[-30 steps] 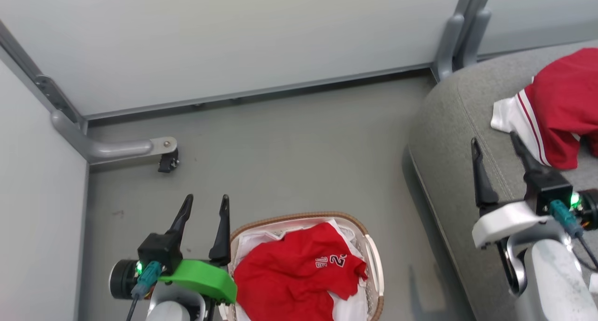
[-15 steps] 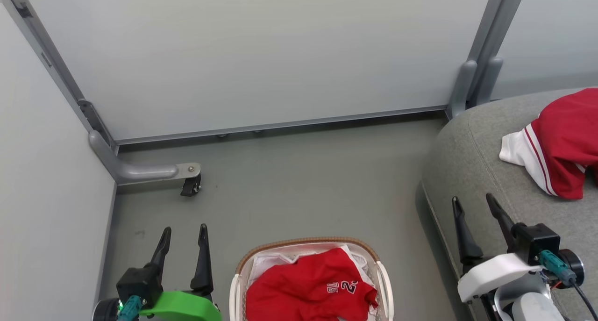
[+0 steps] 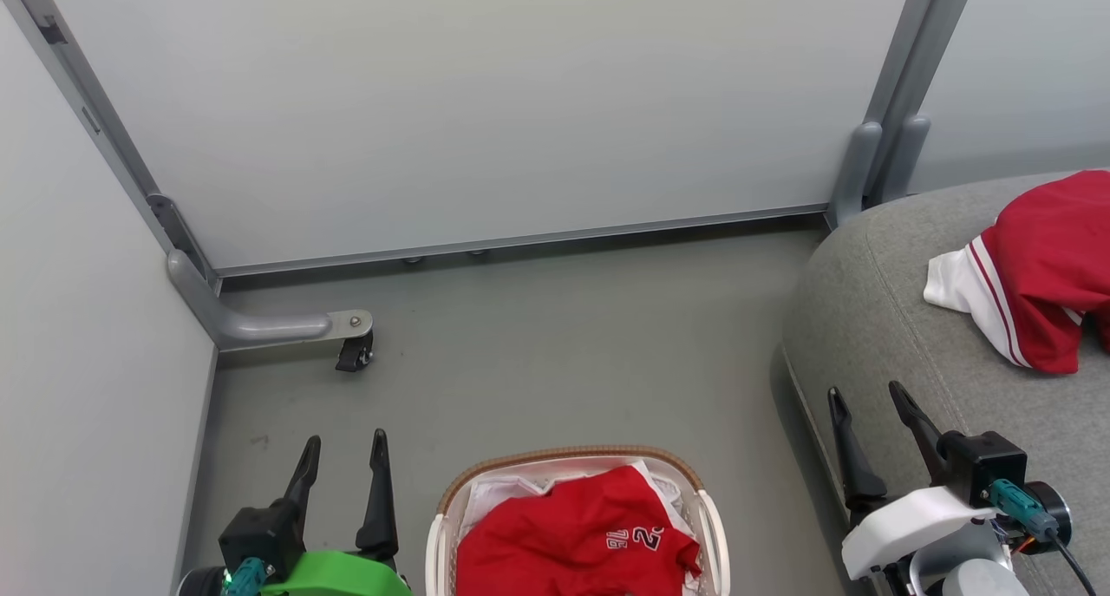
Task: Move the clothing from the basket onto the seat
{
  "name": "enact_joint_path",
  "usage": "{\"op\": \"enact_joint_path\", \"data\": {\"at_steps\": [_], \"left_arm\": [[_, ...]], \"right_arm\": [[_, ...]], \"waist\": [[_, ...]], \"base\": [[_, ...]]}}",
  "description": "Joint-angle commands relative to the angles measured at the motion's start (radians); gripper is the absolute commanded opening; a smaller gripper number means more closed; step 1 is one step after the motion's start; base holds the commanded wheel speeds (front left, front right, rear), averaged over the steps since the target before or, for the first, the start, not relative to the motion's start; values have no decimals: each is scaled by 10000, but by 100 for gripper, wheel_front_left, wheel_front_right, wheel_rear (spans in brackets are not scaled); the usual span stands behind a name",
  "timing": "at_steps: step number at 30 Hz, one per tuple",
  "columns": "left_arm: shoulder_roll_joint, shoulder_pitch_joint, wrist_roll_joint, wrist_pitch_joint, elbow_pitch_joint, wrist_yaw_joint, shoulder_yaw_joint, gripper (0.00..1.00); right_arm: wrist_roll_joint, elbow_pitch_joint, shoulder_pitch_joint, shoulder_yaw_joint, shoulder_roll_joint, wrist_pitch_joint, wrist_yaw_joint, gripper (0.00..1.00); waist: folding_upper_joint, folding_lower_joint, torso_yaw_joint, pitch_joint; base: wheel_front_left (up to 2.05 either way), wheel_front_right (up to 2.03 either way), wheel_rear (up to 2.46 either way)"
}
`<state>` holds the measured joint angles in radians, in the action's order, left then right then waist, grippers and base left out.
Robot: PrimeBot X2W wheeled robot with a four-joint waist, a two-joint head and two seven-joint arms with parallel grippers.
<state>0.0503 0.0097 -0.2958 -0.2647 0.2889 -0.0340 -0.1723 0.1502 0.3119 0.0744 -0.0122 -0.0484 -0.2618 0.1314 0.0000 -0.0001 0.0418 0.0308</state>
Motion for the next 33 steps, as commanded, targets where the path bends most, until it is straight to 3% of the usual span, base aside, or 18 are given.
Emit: {"op": "enact_joint_path", "data": {"at_steps": [1,23,33], "left_arm": [[4,50,33,6,15,11,-16,100],[3,-427,515,6,190,-171,-372,100],[10,-2490,1014,6,1790,-502,-1369,100]], "right_arm": [[83,24,-73,9,-39,-49,-14,100],[-79,-218,-3,-157,-39,-49,-14,100],[-524,-520,909,-41,-39,-49,-14,100]], "waist": [[0,1,-4,-8],[0,1,-93,-298],[0,1,-853,-1877]], "base": [[0,0,0],[0,0,0],[0,0,0]]}}
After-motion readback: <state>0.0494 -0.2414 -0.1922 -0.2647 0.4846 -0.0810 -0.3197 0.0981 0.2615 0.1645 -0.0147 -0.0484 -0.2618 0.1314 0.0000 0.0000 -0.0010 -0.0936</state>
